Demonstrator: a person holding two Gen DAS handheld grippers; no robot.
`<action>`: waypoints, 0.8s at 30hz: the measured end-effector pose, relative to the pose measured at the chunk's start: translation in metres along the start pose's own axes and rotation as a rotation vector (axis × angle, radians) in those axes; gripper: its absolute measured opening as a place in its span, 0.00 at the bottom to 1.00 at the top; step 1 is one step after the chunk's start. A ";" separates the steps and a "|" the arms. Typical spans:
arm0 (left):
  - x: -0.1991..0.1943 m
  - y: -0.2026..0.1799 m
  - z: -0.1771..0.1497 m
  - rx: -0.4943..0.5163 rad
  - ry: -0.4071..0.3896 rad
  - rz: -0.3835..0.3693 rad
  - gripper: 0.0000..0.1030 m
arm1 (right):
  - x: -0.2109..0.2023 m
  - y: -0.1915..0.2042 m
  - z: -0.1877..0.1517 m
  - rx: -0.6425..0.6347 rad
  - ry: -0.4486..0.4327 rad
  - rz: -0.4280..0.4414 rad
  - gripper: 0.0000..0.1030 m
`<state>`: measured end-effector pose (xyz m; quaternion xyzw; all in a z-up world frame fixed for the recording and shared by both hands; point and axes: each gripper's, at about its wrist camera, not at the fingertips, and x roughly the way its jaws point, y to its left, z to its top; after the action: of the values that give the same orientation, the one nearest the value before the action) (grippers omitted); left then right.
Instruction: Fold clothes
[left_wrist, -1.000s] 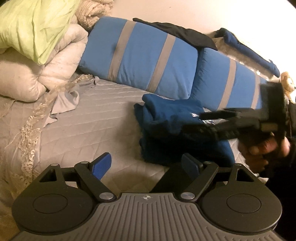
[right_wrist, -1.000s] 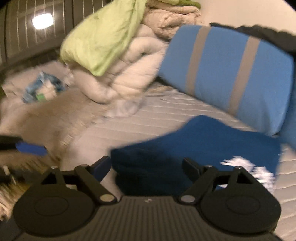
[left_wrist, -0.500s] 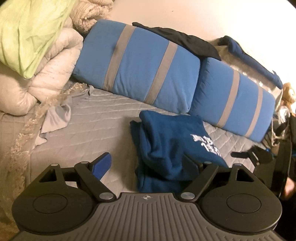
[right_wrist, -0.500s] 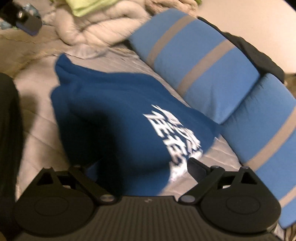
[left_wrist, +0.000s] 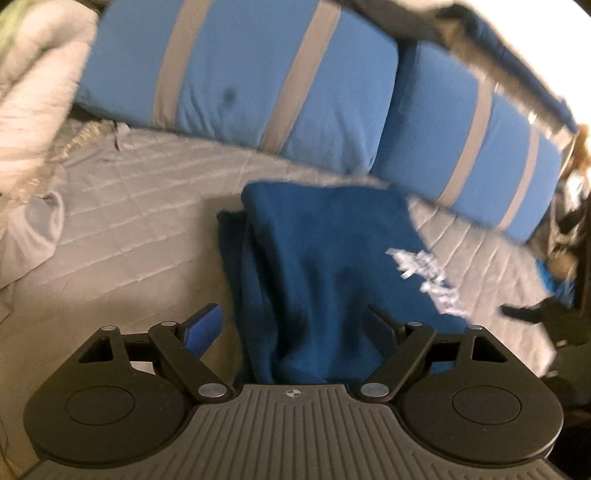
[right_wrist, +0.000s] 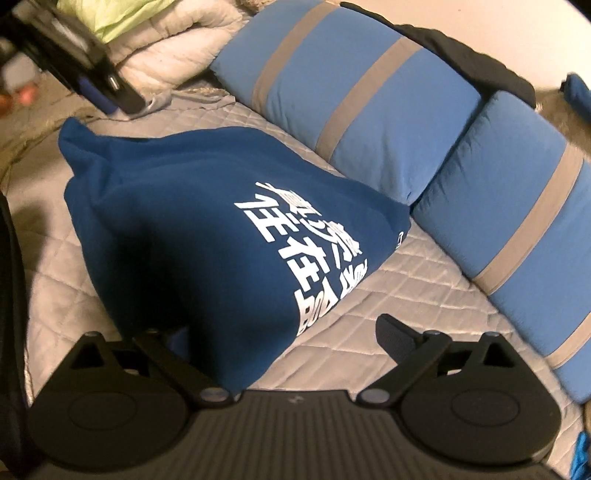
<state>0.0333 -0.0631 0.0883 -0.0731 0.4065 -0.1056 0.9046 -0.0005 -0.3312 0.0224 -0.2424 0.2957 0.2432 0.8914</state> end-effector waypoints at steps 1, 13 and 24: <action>0.008 0.002 0.000 0.003 0.025 0.009 0.81 | 0.000 -0.002 -0.001 0.014 0.002 0.008 0.99; 0.034 0.049 -0.040 -0.091 0.063 -0.075 0.88 | -0.002 -0.046 -0.005 0.358 -0.020 0.331 1.00; 0.049 0.068 -0.018 -0.235 0.197 -0.200 0.92 | 0.001 -0.073 -0.013 0.548 -0.025 0.345 1.00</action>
<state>0.0602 -0.0105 0.0262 -0.2079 0.4933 -0.1535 0.8306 0.0374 -0.3942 0.0333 0.0635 0.3762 0.3051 0.8726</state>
